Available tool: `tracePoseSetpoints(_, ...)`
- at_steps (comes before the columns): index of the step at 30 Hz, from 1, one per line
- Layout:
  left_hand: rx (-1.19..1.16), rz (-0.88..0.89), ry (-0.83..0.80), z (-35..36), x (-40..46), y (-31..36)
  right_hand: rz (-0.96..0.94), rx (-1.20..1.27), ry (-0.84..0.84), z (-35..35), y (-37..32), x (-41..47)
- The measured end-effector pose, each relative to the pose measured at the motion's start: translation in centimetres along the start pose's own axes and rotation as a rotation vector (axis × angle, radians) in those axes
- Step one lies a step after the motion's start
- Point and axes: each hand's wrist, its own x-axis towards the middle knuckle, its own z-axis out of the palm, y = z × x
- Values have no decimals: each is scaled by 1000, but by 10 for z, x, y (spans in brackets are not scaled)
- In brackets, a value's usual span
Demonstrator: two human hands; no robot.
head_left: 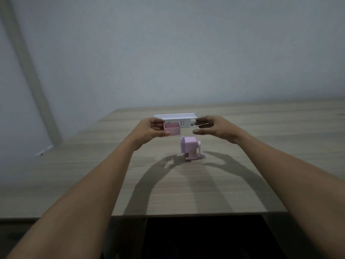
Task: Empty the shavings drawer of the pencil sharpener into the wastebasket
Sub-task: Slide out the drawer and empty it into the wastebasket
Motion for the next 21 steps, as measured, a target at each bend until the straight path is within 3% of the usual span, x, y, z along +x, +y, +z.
tracePoseSetpoints(9, -19, 116, -70, 35, 11, 68, -70, -3, 53, -41, -48, -17)
tracePoseSetpoints(21, -94, 236, -249, 127, 18, 118, -8, -60, 234, -106, -34, -103)
